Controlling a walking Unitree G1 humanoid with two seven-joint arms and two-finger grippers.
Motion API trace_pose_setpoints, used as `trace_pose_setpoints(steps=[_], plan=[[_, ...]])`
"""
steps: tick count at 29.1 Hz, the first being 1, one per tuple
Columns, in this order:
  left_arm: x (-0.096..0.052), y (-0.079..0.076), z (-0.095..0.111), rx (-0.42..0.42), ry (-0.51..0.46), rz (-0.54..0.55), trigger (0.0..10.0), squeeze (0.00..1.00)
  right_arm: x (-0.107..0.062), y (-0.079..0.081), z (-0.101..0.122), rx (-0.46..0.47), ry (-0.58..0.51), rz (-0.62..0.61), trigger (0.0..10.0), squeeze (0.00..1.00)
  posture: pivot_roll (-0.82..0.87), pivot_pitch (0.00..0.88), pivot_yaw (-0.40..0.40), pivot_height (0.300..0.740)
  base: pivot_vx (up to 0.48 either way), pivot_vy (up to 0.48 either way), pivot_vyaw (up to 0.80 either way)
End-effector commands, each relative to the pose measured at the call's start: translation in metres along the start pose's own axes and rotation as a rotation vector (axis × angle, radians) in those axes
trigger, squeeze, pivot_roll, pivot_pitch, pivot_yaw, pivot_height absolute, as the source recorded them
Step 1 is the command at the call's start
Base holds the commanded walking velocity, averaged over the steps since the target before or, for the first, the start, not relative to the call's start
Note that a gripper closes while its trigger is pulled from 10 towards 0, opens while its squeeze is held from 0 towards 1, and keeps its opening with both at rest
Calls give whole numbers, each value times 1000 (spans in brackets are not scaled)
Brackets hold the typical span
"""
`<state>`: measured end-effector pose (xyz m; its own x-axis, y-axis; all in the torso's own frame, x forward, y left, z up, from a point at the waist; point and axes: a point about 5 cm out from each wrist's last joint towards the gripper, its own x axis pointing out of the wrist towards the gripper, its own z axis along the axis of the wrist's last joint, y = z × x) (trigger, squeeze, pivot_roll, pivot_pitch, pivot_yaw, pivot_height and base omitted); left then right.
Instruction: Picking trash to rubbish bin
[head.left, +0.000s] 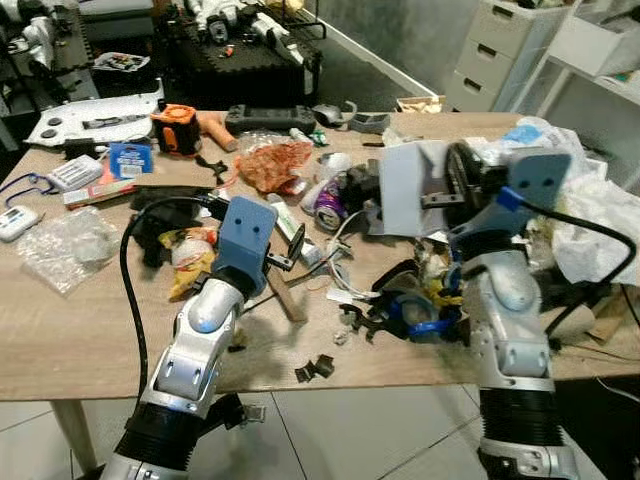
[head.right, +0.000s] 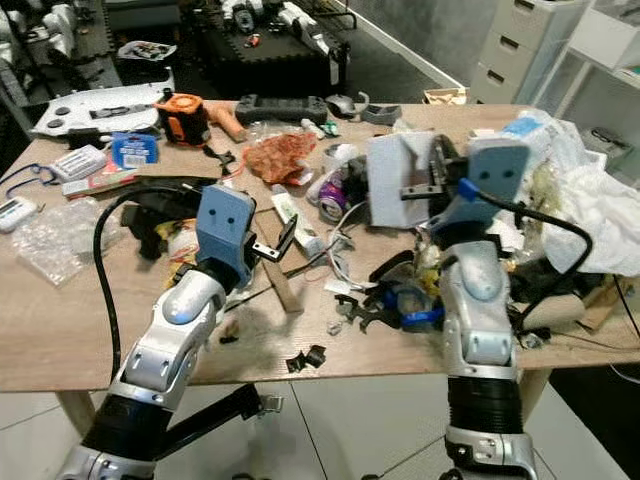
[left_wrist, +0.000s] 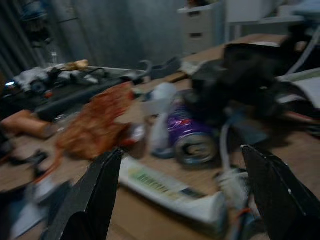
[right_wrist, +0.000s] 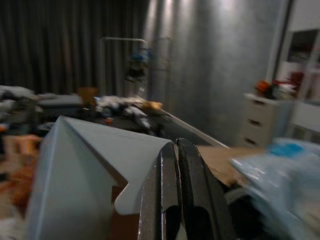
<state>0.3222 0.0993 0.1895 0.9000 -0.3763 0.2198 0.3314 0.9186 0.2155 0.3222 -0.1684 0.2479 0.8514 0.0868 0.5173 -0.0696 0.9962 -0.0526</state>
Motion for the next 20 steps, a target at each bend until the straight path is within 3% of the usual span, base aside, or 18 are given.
trace_pose_setpoints(steps=[1, 20], plan=[[-1, -5, 0, -16, 1, -15, 10000, 0, -2, 1, 5, -4, -13, -5, 10000, 0, -41, 141, -1, 740, 0, 0, -544], [-1, -3, -1, -81, 2, -10, 10000, 0, -2, 6, 9, -7, -27, 17, 10000, 0, -44, 145, -3, 740, -15, 0, 0]])
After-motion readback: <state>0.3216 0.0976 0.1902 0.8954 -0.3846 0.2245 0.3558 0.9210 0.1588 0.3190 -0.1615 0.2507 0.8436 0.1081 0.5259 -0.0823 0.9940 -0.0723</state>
